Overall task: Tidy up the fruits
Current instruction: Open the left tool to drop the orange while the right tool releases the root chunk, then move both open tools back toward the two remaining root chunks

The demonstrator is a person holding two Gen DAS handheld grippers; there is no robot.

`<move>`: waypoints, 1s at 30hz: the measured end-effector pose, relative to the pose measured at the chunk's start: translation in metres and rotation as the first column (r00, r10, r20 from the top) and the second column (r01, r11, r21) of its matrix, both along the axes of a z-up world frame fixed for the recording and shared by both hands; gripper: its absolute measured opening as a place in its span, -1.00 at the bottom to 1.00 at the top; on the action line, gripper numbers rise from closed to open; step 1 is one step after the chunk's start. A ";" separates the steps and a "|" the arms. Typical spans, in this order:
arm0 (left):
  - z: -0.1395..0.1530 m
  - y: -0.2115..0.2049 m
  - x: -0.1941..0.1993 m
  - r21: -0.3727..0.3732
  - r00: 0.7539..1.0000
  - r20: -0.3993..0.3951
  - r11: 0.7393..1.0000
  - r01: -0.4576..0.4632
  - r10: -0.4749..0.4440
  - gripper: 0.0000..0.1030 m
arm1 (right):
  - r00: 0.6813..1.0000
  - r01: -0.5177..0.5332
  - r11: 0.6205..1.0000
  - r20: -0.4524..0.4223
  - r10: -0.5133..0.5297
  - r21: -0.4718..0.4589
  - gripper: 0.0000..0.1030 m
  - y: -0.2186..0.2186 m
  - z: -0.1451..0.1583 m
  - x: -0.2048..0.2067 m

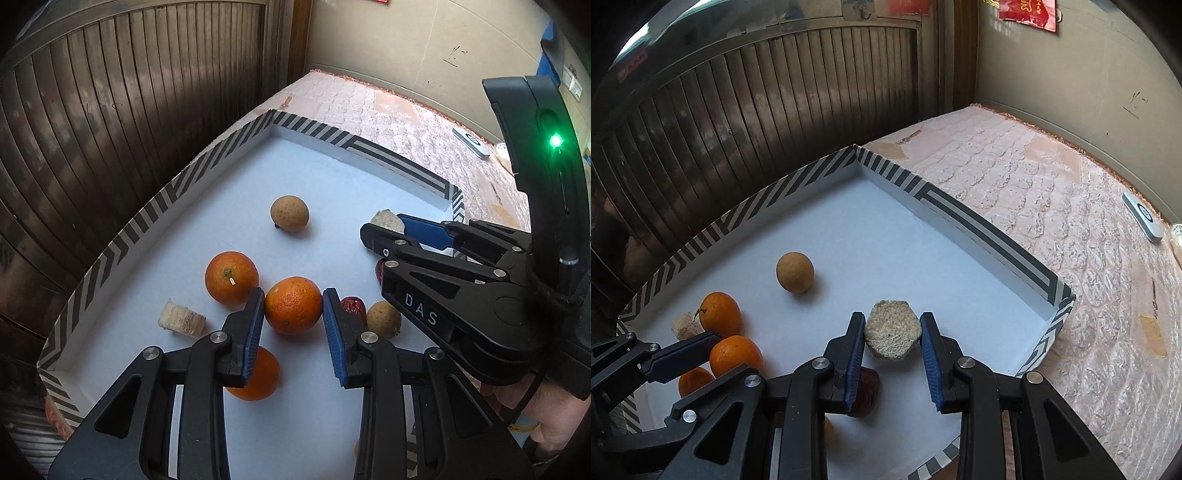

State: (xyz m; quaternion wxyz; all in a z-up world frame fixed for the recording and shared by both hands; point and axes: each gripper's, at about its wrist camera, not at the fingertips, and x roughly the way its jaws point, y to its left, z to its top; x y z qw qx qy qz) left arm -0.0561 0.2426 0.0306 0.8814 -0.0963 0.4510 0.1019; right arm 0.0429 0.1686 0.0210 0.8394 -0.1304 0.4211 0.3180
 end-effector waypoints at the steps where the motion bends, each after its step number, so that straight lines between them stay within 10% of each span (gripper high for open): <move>1: 0.000 0.000 0.000 0.000 1.000 0.000 1.000 -0.001 0.001 -0.39 | 1.000 0.000 1.000 -0.006 0.000 -0.001 -0.43 0.000 -0.001 0.000; 6: 0.000 0.001 -0.001 -0.002 1.000 0.001 1.000 -0.009 0.009 -0.34 | 1.000 0.010 0.999 -0.013 -0.009 0.040 -0.30 -0.007 0.004 -0.003; 11: 0.007 -0.001 -0.006 0.010 0.999 0.034 1.000 -0.018 0.018 0.16 | 0.999 0.040 0.996 0.012 -0.041 0.074 -0.29 -0.019 0.018 -0.012; 30: 0.030 -0.074 0.007 0.042 0.992 0.078 0.994 0.099 -0.102 0.16 | 0.977 0.195 0.976 0.062 -0.202 0.097 -0.19 -0.128 0.037 -0.035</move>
